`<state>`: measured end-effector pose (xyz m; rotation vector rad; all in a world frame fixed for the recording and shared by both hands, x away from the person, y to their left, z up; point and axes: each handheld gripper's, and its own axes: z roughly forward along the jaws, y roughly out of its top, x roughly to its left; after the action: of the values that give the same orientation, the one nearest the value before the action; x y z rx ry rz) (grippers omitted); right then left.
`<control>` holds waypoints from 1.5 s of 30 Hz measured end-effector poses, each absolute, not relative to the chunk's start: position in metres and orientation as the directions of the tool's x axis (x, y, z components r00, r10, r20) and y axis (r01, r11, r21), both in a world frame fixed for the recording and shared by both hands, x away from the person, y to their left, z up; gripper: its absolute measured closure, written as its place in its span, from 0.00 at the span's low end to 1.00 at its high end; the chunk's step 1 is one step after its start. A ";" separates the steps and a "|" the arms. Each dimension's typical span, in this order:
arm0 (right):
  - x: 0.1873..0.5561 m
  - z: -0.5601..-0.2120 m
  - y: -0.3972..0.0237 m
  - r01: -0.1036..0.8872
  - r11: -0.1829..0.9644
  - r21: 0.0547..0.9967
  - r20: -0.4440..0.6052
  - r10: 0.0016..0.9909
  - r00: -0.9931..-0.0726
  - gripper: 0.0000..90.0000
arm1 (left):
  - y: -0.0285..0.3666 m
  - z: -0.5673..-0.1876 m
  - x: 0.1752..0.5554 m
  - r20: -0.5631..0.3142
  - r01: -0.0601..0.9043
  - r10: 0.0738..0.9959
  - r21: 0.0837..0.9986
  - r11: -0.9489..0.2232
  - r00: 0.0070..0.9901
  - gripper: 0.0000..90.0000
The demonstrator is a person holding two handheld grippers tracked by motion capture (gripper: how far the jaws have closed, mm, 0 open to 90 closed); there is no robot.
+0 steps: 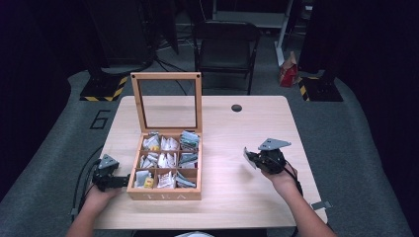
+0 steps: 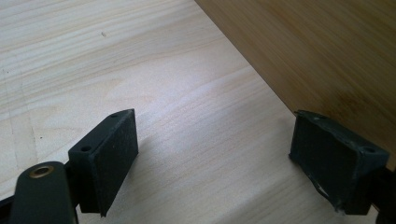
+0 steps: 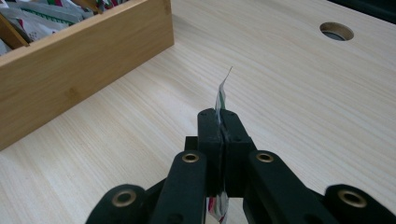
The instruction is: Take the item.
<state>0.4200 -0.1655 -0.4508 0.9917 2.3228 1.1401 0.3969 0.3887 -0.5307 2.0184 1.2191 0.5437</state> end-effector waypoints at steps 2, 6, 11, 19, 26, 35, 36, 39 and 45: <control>0.420 -0.453 -0.167 0.432 0.422 0.797 -0.017 0.731 -0.682 0.98 | 0.389 -0.531 0.397 -0.004 0.587 0.884 0.749 -0.307 0.468 0.16; 0.419 -0.458 -0.169 0.443 0.419 0.793 -0.013 0.737 -0.675 0.98 | 0.389 -0.531 0.397 -0.005 0.587 0.884 0.749 -0.306 0.467 0.16; 0.419 -0.464 -0.172 0.450 0.412 0.792 -0.009 0.745 -0.667 0.98 | 0.389 -0.531 0.397 -0.009 0.588 0.884 0.750 -0.303 0.467 0.16; 0.417 -0.473 -0.172 0.453 0.428 0.782 -0.023 0.747 -0.665 0.98 | 0.389 -0.531 0.397 -0.005 0.587 0.884 0.749 -0.307 0.468 0.16; 0.415 -0.479 -0.171 0.460 0.429 0.778 -0.021 0.749 -0.662 0.98 | 0.389 -0.531 0.397 -0.005 0.587 0.884 0.749 -0.306 0.467 0.16; 0.411 -0.485 -0.165 0.450 0.455 0.768 -0.031 0.729 -0.683 0.97 | 0.389 -0.531 0.397 -0.003 0.586 0.884 0.749 -0.308 0.468 0.16; 0.410 -0.486 -0.163 0.457 0.452 0.766 -0.020 0.727 -0.686 0.96 | 0.389 -0.531 0.397 -0.007 0.588 0.884 0.749 -0.305 0.468 0.16; 0.410 -0.487 -0.163 0.454 0.452 0.768 -0.018 0.723 -0.691 0.96 | 0.389 -0.531 0.397 -0.007 0.588 0.884 0.749 -0.305 0.468 0.16; 0.408 -0.488 -0.160 0.458 0.454 0.764 -0.004 0.714 -0.700 0.94 | 0.389 -0.530 0.397 -0.002 0.588 0.883 0.747 -0.310 0.469 0.16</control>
<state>0.4085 -0.1604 -0.4881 0.9985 2.3831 1.1049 0.3969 0.3890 -0.5304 2.0231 1.2183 0.5443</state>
